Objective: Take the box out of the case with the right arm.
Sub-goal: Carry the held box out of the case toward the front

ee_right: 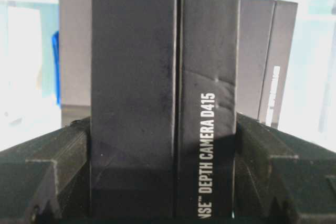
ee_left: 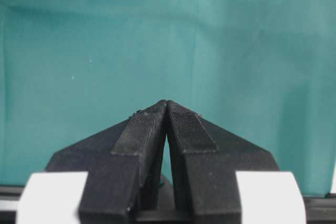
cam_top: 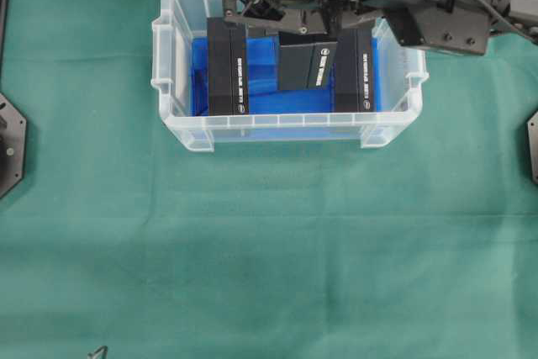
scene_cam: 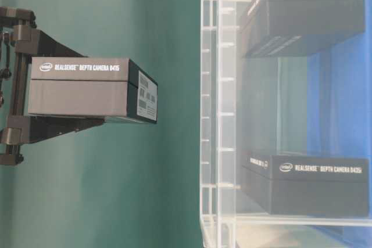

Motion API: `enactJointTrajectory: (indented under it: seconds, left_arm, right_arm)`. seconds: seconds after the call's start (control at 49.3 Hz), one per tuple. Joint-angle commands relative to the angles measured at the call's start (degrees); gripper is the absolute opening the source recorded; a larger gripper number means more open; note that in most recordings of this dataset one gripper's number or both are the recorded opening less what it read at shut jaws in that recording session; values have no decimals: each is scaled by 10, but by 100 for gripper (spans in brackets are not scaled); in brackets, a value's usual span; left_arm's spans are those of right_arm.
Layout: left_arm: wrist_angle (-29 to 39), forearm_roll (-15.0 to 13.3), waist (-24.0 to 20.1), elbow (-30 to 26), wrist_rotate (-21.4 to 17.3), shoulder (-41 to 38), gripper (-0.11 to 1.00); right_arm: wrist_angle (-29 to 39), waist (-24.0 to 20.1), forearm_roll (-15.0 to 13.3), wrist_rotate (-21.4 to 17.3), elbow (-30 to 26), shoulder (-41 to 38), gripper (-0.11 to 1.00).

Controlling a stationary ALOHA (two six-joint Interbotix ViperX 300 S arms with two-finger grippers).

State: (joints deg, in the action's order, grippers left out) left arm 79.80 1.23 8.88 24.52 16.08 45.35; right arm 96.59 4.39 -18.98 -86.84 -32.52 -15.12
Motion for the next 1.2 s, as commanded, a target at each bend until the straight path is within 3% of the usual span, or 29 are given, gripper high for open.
enactJointTrajectory:
  seconds: [0.0,1.177]
  left_arm:
    - [-2,2,2,-7,0,-2,0]
    - [-2,2,3,-4,0,-2,0]
  right_arm:
    - [2,-4,-4,-1,-17,28,65]
    - [17,-13,-4,-7,-17,28,65]
